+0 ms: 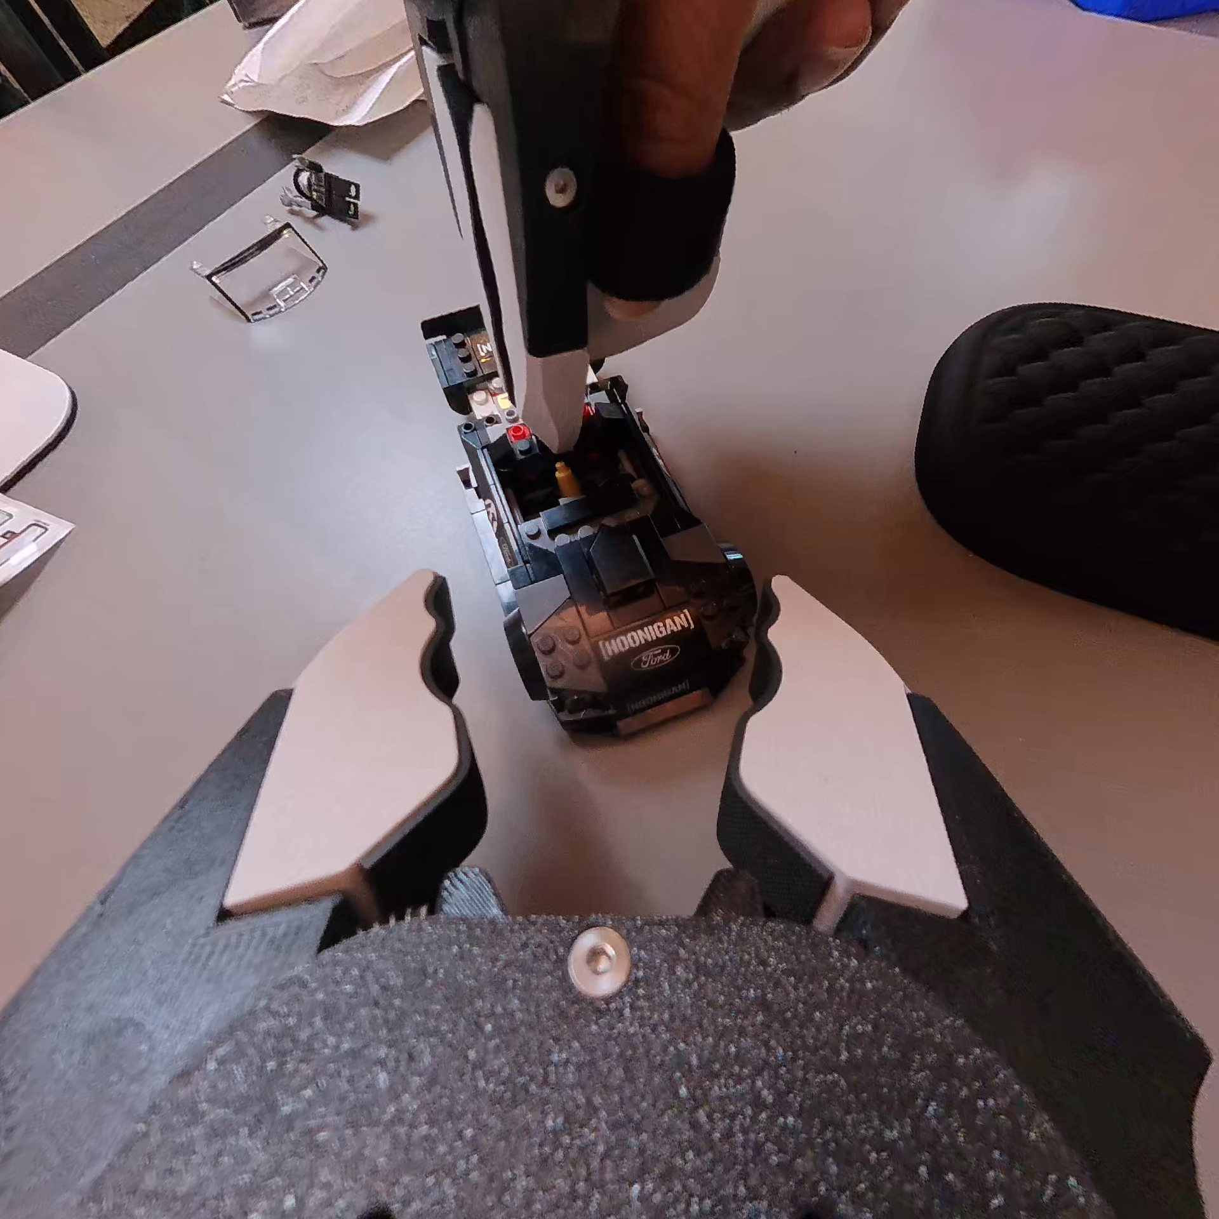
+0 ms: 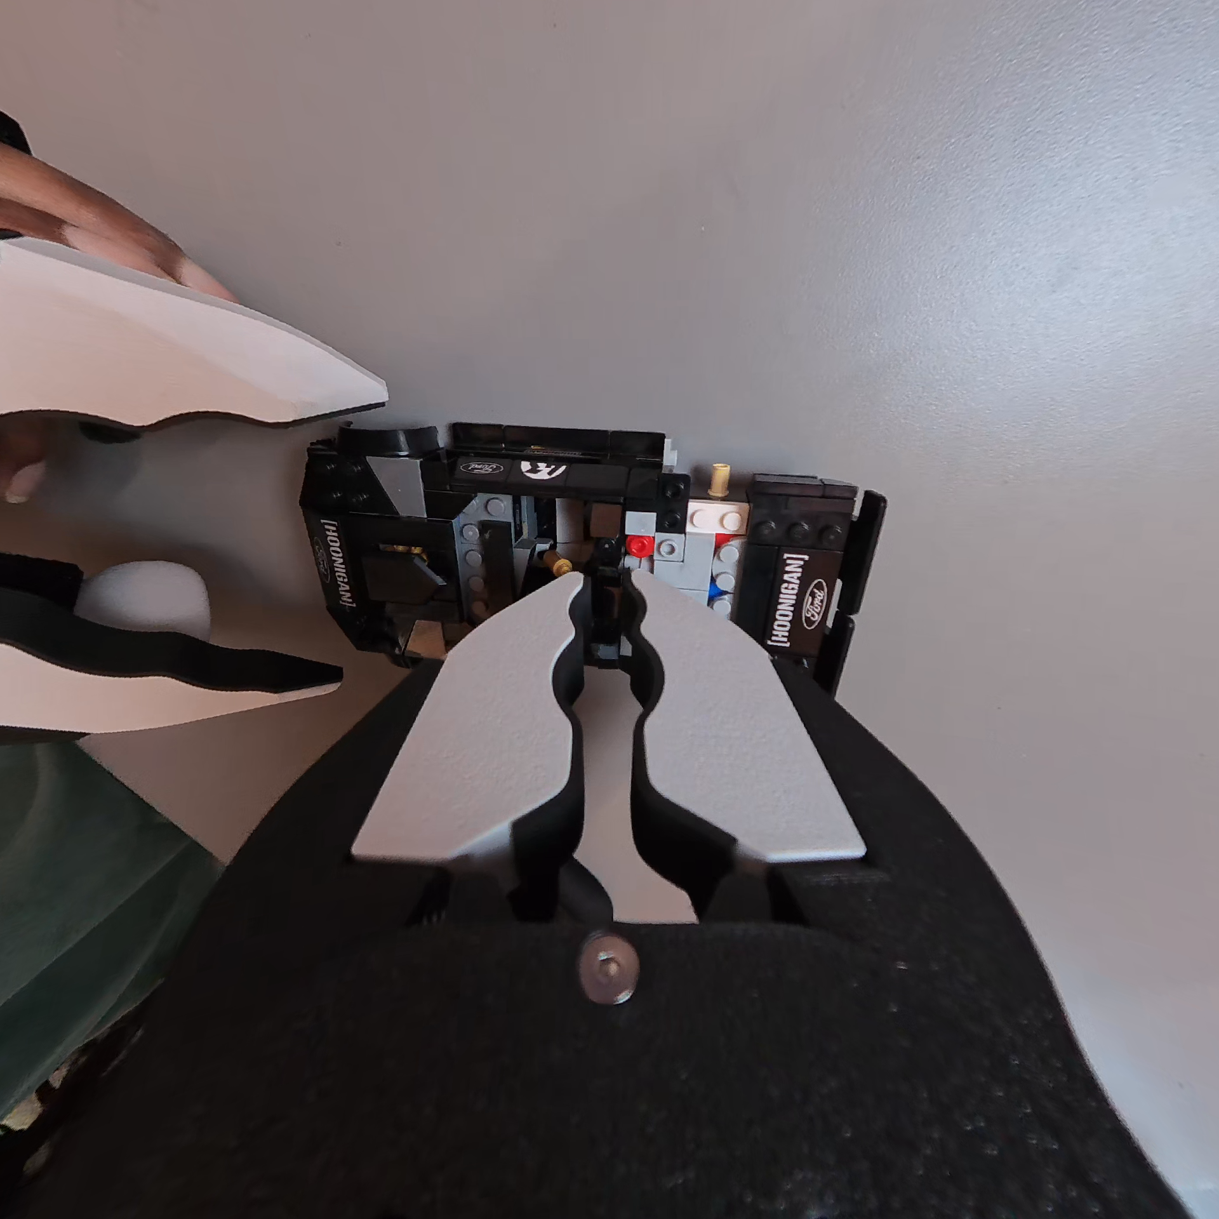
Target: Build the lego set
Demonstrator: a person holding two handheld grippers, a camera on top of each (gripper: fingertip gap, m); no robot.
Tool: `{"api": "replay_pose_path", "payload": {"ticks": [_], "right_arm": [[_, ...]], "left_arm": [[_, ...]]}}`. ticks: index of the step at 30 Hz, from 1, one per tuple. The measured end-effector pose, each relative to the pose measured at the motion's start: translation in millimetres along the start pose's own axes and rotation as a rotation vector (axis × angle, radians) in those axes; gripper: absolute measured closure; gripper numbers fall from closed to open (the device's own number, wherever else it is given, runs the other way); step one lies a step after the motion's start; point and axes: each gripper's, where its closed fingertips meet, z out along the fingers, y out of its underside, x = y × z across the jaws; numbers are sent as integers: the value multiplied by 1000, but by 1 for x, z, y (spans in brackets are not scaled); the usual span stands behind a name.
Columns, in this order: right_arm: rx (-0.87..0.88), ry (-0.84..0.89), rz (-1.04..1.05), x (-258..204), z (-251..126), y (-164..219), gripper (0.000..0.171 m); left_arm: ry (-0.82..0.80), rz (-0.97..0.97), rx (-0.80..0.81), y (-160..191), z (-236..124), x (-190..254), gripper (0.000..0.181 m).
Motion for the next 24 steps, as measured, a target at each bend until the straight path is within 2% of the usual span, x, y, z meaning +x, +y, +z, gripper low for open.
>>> {"api": "replay_pose_path", "payload": {"ticks": [24], "right_arm": [[59, 7, -62, -4, -7, 0, 160]], "left_arm": [[13, 6, -3, 1, 1, 2, 95]]}}
